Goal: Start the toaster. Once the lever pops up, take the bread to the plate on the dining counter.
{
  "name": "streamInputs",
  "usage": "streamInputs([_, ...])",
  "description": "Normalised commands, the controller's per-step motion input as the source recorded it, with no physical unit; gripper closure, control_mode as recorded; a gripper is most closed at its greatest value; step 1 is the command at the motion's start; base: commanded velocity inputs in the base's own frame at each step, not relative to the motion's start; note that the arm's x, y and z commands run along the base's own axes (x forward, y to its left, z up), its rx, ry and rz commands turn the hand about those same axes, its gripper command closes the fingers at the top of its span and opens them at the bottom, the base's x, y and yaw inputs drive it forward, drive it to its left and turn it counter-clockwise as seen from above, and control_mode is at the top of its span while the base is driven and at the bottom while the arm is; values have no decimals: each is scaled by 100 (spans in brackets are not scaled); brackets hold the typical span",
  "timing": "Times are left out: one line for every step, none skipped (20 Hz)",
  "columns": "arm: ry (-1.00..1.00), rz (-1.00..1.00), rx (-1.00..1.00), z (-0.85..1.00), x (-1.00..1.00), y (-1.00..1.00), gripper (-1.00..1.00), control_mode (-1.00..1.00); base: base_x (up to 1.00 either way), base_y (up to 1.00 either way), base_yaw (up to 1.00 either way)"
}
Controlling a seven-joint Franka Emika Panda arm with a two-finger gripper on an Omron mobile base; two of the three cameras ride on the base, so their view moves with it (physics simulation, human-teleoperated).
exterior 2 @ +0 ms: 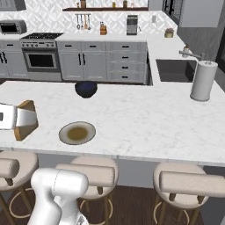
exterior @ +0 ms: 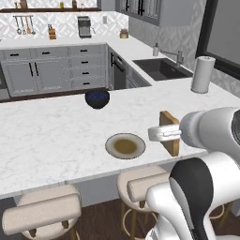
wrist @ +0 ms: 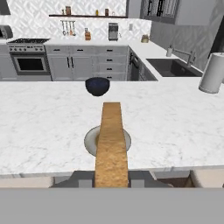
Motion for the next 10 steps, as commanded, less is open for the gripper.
streamInputs([0, 0, 0, 0, 0, 0, 100, -100, 0, 0, 0])
streamInputs([0, 0, 0, 0, 0, 0, 100, -100, 0, 0, 0])
streamInputs([0, 0, 0, 0, 0, 0, 100, -100, 0, 0, 0])
streamInputs([0, 0, 0, 0, 0, 0, 100, -100, 0, 0, 0])
streamInputs([0, 0, 0, 0, 0, 0, 100, -100, 0, 0, 0])
streamInputs([0, 0, 0, 0, 0, 0, 100, -100, 0, 0, 0])
streamInputs([0, 0, 0, 0, 0, 0, 100, -100, 0, 0, 0])
streamInputs([0, 0, 0, 0, -4, 0, 100, -100, 0, 0, 0])
streamInputs([-12, 2, -5, -1, -47, 0, 100, -100, 0, 0, 0])
streamInputs([-1, 0, 0, 0, -13, -25, 100, -100, 0, 0, 0])
